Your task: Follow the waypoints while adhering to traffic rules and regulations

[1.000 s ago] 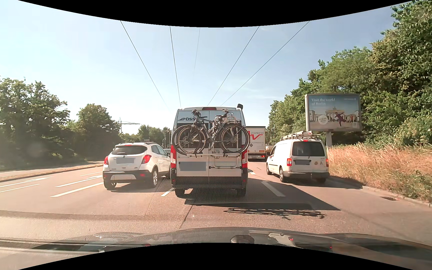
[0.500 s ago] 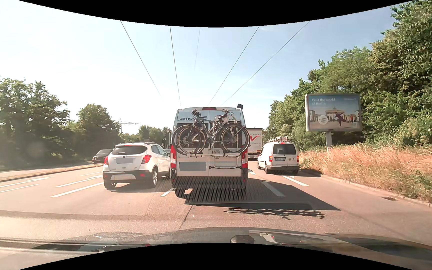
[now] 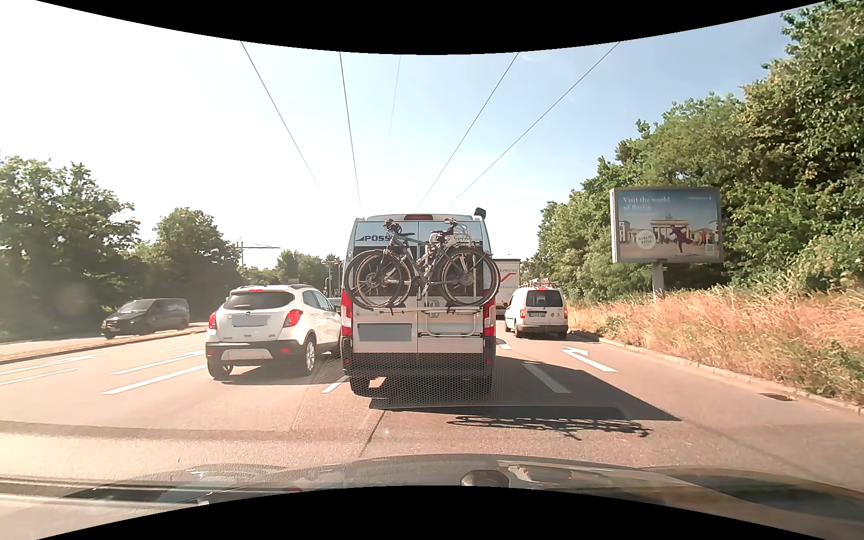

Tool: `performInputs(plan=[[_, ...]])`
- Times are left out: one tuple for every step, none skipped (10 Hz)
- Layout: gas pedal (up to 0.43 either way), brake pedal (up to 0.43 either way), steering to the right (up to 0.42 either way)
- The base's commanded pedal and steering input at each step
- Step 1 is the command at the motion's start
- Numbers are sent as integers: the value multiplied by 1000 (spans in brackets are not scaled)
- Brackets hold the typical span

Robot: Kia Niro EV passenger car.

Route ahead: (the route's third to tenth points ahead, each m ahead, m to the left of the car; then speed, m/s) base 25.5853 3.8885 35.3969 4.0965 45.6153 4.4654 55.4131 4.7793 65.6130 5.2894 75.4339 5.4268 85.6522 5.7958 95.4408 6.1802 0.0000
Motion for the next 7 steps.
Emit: performInputs(plan=[[0, 256, -1], [0, 250, -1], [0, 250, -1], [0, 256, -1], [0, 250, -1], [0, 250, -1], [0, 256, -1]])
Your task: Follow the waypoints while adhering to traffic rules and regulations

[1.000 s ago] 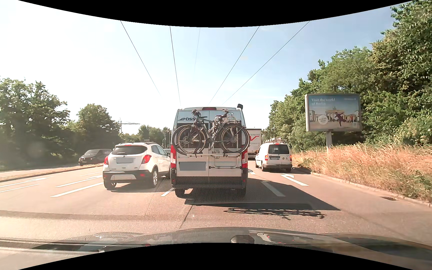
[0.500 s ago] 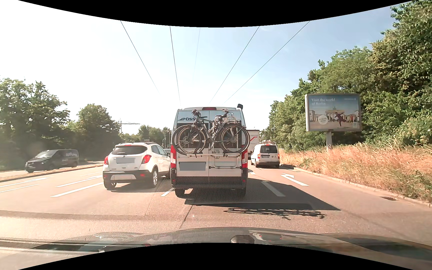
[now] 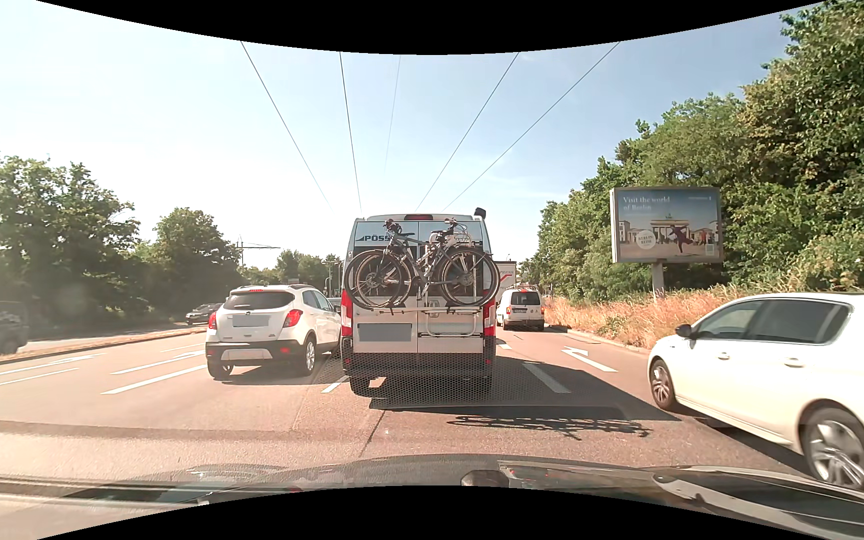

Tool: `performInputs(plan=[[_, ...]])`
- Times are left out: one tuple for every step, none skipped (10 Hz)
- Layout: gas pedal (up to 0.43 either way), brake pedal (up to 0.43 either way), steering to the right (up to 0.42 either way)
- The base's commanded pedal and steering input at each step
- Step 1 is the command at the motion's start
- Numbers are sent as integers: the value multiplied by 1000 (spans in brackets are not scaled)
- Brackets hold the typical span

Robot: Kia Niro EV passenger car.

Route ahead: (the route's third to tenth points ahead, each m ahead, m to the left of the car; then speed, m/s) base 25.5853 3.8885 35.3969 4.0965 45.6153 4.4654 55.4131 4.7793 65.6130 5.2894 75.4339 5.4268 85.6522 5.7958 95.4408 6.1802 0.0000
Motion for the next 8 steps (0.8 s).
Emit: performInputs(plan=[[0, 256, -1], [0, 250, -1], [0, 250, -1], [0, 256, -1], [0, 250, -1], [0, 250, -1], [0, 250, -1], [0, 256, -1]])
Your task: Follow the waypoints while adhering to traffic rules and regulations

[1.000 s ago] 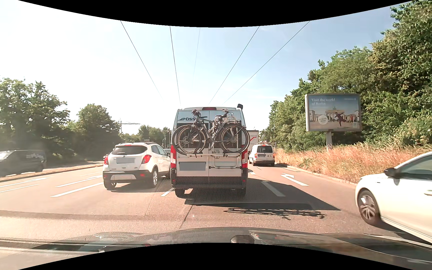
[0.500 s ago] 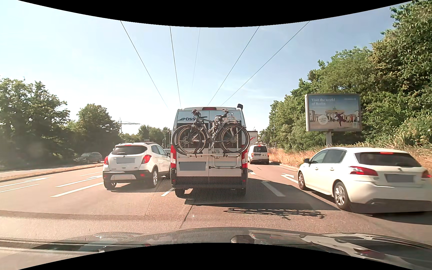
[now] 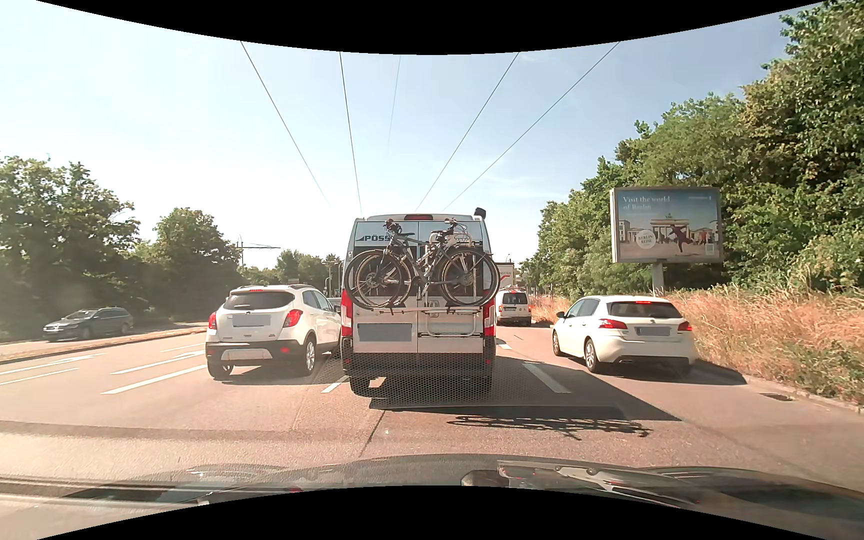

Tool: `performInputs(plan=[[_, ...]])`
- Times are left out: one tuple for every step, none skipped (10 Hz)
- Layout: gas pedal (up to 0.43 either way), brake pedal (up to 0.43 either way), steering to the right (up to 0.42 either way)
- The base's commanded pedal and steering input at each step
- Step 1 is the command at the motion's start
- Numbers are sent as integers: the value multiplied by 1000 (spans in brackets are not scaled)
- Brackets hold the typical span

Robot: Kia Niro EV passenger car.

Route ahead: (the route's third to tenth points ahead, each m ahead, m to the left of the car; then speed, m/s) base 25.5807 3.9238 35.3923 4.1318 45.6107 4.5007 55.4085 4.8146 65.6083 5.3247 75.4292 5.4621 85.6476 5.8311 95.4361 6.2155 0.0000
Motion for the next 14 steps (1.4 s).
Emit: performInputs(plan=[[0, 250, -1], [0, 250, -1], [0, 250, -1], [0, 256, -1], [0, 250, -1], [0, 250, -1], [0, 256, -1], [0, 250, -1], [0, 250, -1], [0, 256, -1], [0, 256, -2], [0, 256, -2], [0, 250, -2], [0, 256, -2]])
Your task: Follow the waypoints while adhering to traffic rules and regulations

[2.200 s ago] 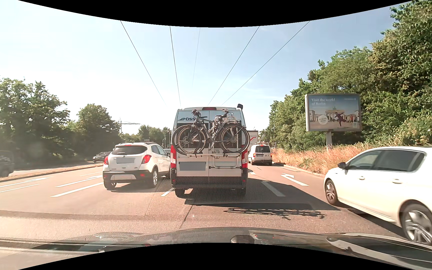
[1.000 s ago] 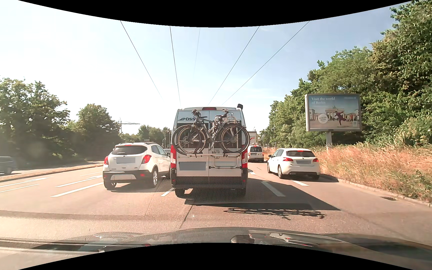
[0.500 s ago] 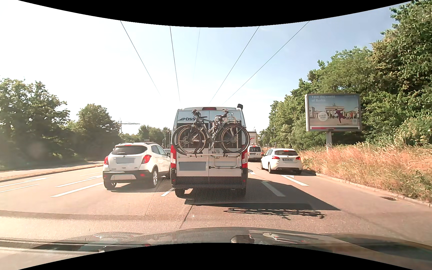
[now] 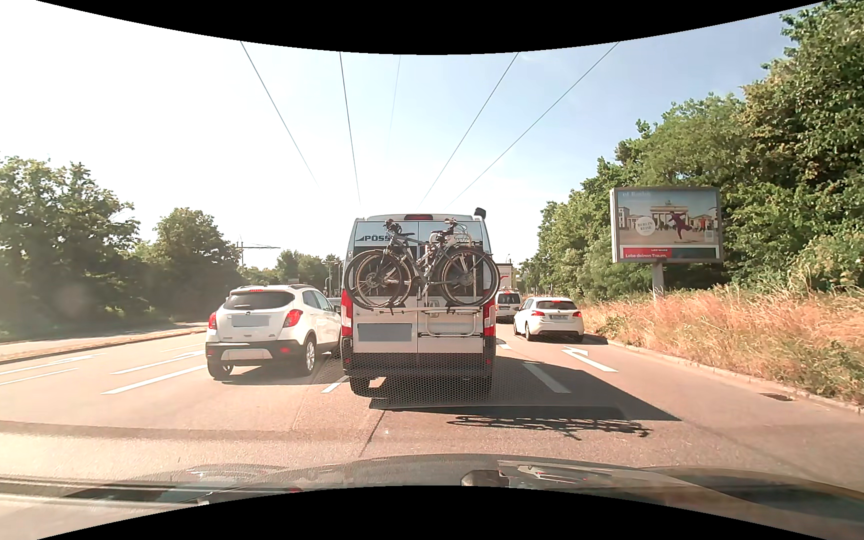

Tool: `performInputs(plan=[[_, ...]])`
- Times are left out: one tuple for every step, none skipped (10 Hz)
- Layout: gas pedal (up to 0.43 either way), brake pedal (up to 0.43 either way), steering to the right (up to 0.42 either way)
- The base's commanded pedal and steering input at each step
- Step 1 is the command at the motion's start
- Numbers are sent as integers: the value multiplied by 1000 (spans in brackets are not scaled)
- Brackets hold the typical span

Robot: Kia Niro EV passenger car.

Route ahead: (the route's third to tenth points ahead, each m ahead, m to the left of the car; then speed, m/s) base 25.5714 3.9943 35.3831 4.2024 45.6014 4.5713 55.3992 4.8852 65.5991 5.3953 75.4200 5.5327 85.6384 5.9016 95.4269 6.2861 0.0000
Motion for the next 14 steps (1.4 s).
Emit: performInputs(plan=[[0, 250, -3], [0, 250, -2], [0, 256, -3], [0, 256, -2], [0, 250, -2], [0, 250, -2], [0, 256, -2], [0, 250, -2], [0, 256, -2], [0, 256, -2], [0, 250, -2], [0, 256, -2], [0, 256, -2], [0, 250, -2]])
